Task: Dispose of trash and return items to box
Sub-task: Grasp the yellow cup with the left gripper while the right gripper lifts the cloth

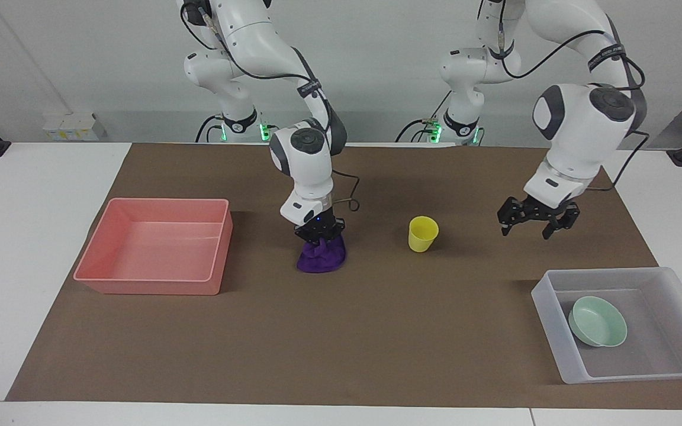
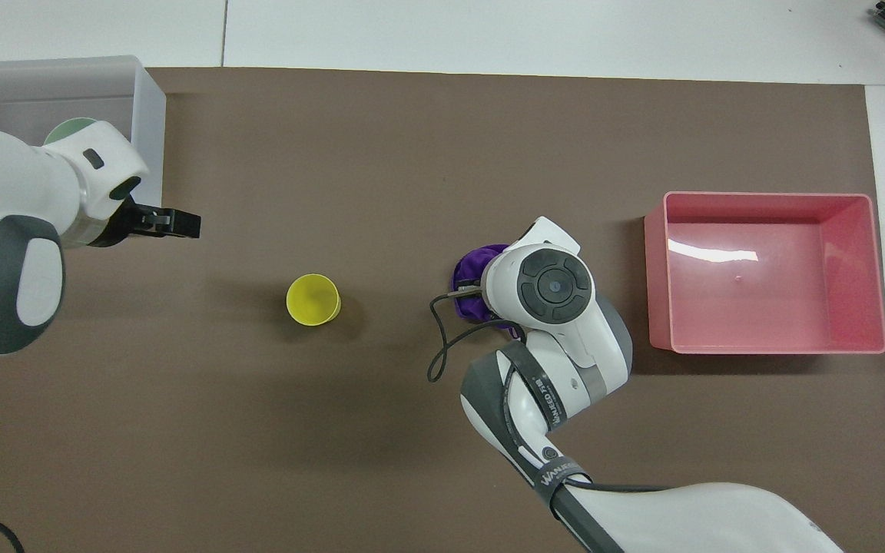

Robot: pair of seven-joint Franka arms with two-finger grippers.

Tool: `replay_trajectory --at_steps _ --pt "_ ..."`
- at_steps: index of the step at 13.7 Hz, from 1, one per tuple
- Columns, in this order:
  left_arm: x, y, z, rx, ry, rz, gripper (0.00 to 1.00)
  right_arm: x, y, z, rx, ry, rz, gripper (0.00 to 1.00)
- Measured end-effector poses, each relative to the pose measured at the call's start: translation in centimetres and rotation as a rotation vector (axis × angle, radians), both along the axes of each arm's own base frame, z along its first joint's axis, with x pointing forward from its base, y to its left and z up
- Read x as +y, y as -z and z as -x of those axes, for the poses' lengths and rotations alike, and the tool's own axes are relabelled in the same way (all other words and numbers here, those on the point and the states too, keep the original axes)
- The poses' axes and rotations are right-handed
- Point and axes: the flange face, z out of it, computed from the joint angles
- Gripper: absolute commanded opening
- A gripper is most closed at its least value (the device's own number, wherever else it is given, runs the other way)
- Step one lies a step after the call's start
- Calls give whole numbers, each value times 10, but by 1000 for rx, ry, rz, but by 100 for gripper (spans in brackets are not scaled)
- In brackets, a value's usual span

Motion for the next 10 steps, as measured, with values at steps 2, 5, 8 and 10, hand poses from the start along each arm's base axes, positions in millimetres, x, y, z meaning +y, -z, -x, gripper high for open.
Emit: replay_trajectory --at_steps 2,5,8,10 --pt "-31 24 17 7 7 4 100 -4 -24 -2 -2 16 -3 0" --pt "-72 52 37 5 17 13 100 -12 -63 0 -1 40 -7 0" --pt "-94 84 59 -20 44 24 100 -34 -106 3 1 73 -12 0" --pt "-102 92 66 -19 60 24 90 -47 -128 7 0 90 -15 0"
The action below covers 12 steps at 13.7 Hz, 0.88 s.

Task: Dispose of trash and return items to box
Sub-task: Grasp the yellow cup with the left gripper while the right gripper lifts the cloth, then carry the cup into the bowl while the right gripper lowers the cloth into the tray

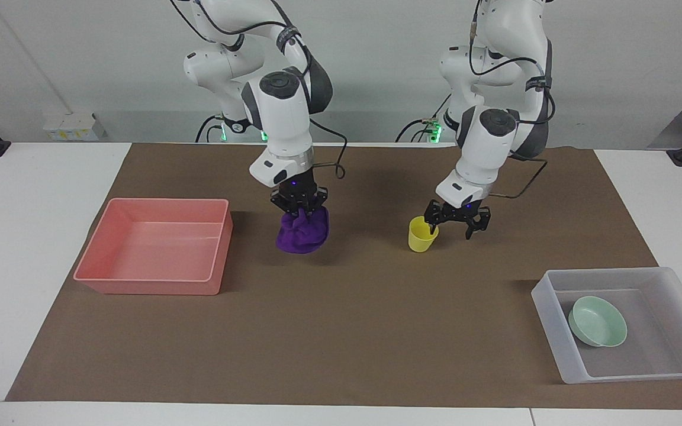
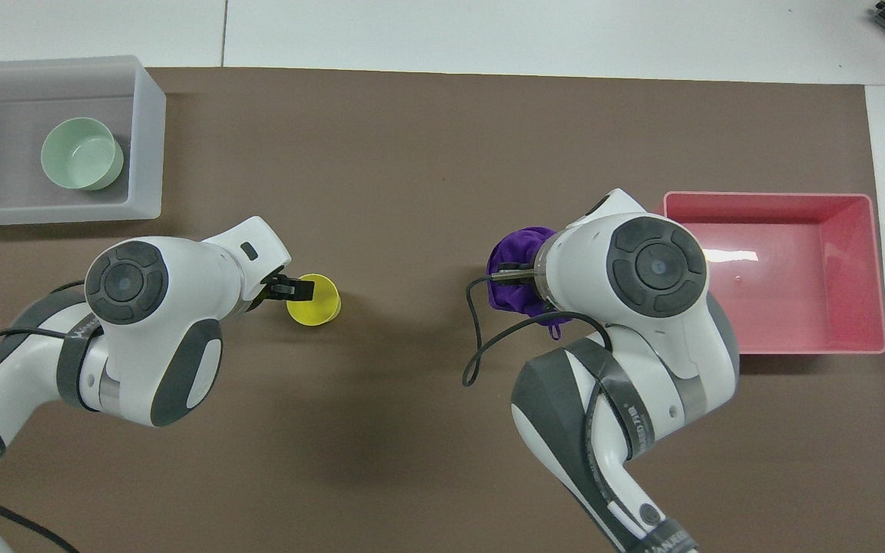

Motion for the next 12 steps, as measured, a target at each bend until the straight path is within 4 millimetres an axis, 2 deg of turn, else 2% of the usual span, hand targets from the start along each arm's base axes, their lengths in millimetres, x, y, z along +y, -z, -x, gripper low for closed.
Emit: replay_trajectory --at_steps 1,3,5,6,10,12 --pt "-3 1 2 -1 5 0 80 -6 -9 2 0 8 -1 0" --pt "-8 5 6 -5 17 2 49 -23 -28 3 -6 21 -3 0" --pt "-10 12 11 -7 15 4 11 -44 -43 2 -13 22 -1 0" --pt "-12 15 14 -1 -2 6 0 -57 -50 1 -19 23 -1 0" --pt "-21 15 18 3 -61 18 0 -108 -65 -7 -34 4 14 0" --pt "-18 5 10 -11 -73 24 0 -138 -68 -11 -31 -22 28 0"
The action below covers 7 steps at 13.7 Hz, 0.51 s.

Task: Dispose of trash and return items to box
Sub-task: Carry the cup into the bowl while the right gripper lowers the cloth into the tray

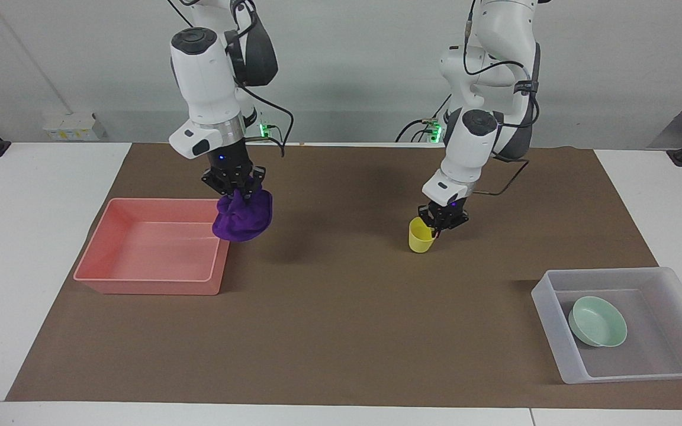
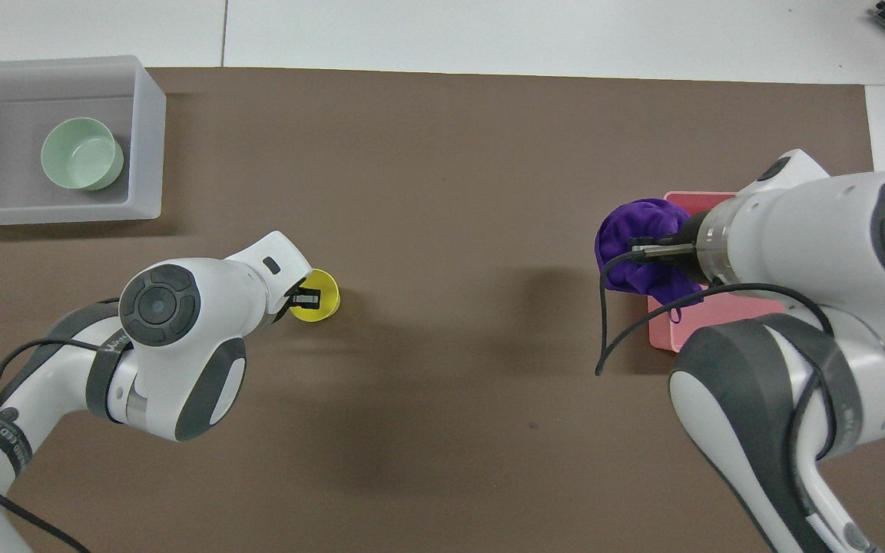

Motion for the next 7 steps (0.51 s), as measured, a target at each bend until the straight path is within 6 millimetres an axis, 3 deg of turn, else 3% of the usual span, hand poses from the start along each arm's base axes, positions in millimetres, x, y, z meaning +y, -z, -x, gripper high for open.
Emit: replay_trajectory --at_steps 3,7 --pt "21 -38 -29 -26 -55 10 0 -39 -4 -5 -3 -37 19 0" --pt "95 -93 -80 -102 -117 9 0 -94 0 -9 4 -78 44 0"
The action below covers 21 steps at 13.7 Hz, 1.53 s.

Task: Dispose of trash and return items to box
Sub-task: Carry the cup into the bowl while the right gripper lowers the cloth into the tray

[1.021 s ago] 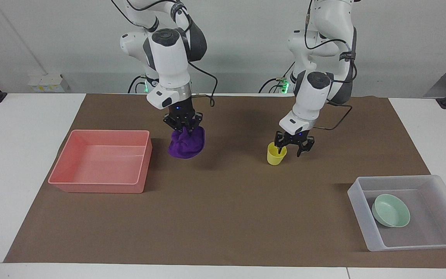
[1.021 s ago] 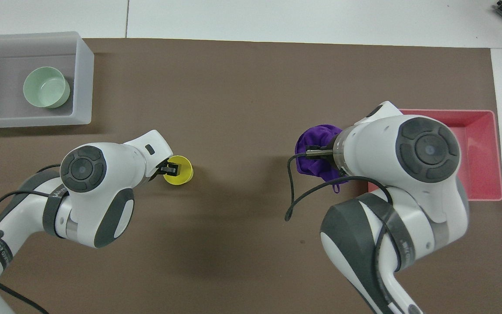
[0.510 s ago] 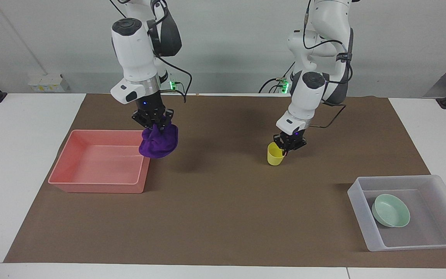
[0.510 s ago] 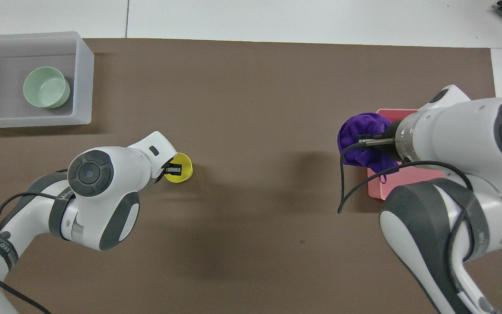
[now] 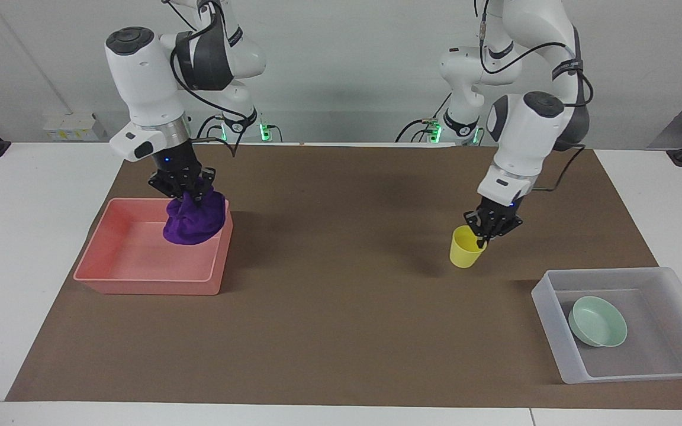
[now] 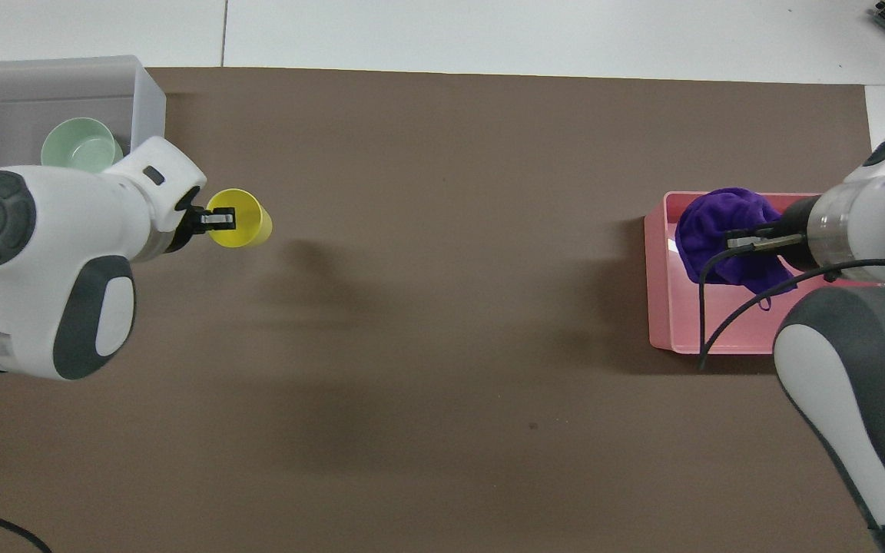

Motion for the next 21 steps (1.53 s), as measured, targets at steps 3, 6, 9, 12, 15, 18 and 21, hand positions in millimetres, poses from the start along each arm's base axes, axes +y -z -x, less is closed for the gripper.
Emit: replay_trajectory --at_steps 3,6,9,12,15,18,21 --pt "62 -23 -38 -12 -17 -27 0 -43 25 -5 14 -7 16 0" --pt "120 -34 -70 -24 -70 -32 0 -59 61 -14 29 8 21 0" --pt "176 -28 -95 1 -104 -38 0 -67 103 -21 33 19 24 0" --pt "217 -15 -121 25 -120 -36 0 -76 155 -25 47 31 28 0" --pt "247 30 -136 70 -121 -15 0 -79 190 -25 62 36 30 0" --pt "264 55 -143 77 -138 13 0 -79 206 -21 62 36 30 0" --pt "270 71 -148 44 -158 33 0 -80 221 -19 83 37 30 0"
